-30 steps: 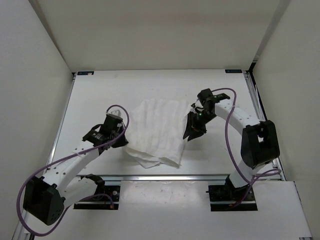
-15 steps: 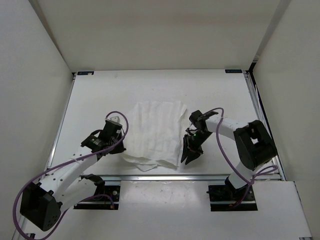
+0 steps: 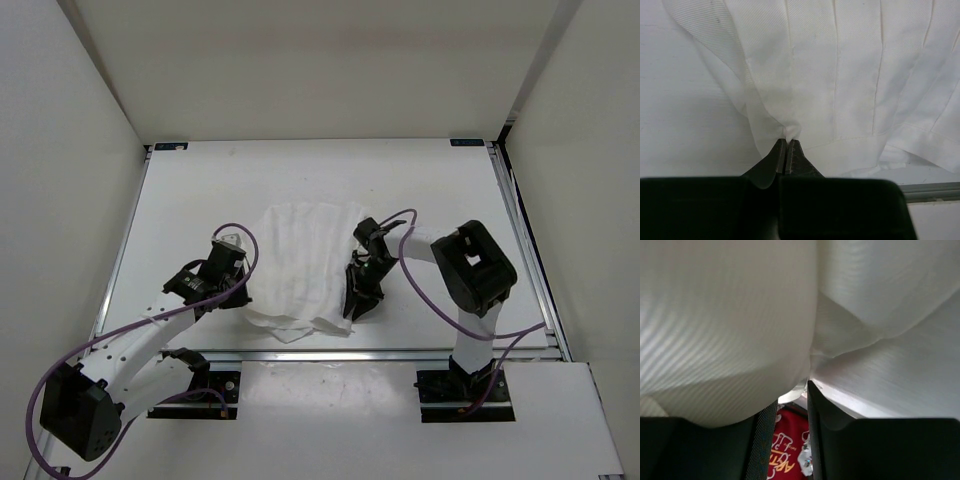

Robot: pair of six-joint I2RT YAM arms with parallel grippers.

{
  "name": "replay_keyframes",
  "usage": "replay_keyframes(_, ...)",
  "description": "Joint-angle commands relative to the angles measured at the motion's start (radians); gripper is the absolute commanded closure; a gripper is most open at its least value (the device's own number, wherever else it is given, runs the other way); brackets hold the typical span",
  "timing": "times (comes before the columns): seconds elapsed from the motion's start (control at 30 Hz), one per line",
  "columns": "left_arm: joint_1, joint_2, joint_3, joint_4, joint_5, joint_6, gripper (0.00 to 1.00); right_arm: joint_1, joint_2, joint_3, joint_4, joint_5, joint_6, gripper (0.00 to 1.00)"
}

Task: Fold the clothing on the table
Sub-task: Flatten the skirt out

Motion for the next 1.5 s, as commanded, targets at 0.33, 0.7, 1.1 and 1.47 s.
replay_keyframes(0.33, 0.0, -0.01, 0.037, -0.021, -0.031, 0.019, 1.0, 0.159, 0.06, -0.03, -0.035, 0.188, -0.01, 0.62)
replay_keyframes(0.7, 0.019, -0.002, 0.031, -0.026, -0.045, 0.023, 1.0, 0.193, 0.083, -0.053, 0.033, 0.295, 0.019, 0.98)
replay_keyframes(1.1, 0.054, 0.085, 0.038, 0.187, 0.191, 0.005, 1.0, -0.119, -0.207, 0.049, -0.196, 0.709, -0.078, 0.99)
replay_keyframes(1.47, 0.064, 0.085, -0.15, 0.348, 0.352, -0.075, 1.0, -0.189, -0.229, 0.005, -0.296, 0.78, -0.156, 1.0)
